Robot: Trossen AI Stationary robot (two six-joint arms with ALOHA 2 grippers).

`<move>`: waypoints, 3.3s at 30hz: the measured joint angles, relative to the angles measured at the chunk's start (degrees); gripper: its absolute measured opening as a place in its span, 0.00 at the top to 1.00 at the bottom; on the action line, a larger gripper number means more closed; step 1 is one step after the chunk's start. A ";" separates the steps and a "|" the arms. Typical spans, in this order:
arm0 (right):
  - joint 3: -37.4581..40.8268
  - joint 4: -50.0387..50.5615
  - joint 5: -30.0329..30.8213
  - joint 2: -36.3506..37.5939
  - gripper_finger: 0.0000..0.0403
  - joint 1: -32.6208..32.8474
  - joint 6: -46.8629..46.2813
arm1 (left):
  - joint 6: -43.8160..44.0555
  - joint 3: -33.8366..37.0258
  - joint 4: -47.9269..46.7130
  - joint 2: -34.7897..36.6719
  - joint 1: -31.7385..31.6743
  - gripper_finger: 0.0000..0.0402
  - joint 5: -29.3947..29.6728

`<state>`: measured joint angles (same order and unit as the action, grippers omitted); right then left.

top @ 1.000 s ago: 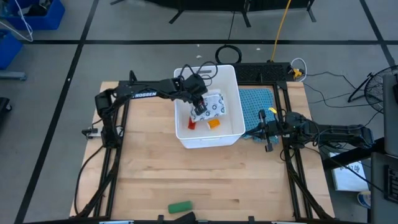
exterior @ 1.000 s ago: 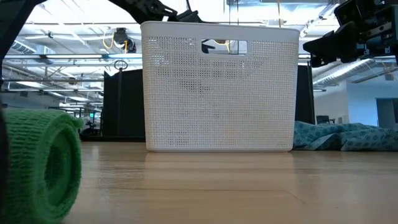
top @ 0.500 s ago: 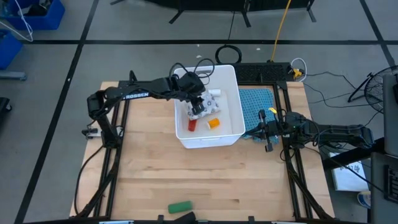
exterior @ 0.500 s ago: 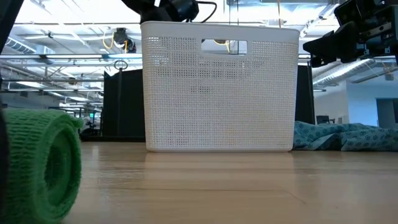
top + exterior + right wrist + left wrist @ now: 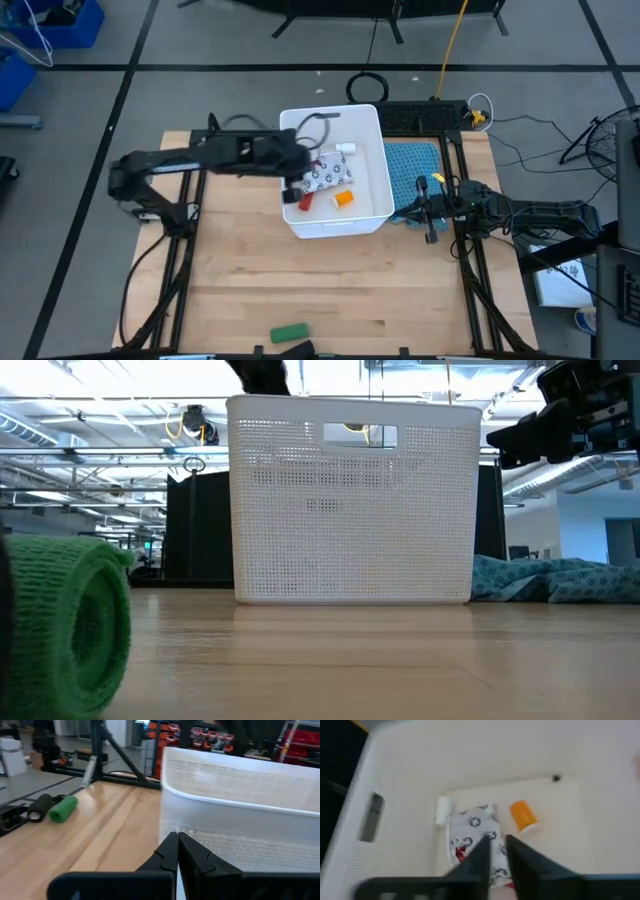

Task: Pick & place medical supplies in basket/bin
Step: Adjust the white bin, then put the green bandage into the white bin

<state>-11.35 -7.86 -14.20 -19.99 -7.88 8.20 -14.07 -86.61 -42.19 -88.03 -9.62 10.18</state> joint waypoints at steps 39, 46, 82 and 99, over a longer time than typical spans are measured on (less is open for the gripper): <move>0.02 -14.20 6.70 -16.88 1.00 0.02 -3.49 | 29.42 52.65 35.88 28.11 1.74 1.00 11.06; 0.02 -13.91 6.91 -15.44 1.00 0.02 -3.33 | 27.87 52.65 31.58 29.72 2.46 1.00 12.83; 0.02 -8.72 6.47 -10.86 1.00 0.09 -2.21 | 9.70 75.44 61.37 51.13 40.51 1.00 22.42; 0.02 -8.54 6.50 -10.88 1.00 0.09 -1.51 | 33.86 42.56 37.13 14.30 52.72 1.00 25.39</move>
<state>-11.33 -16.40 -7.70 -30.87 -7.79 6.70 19.79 -44.04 -5.06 -73.73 43.11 35.57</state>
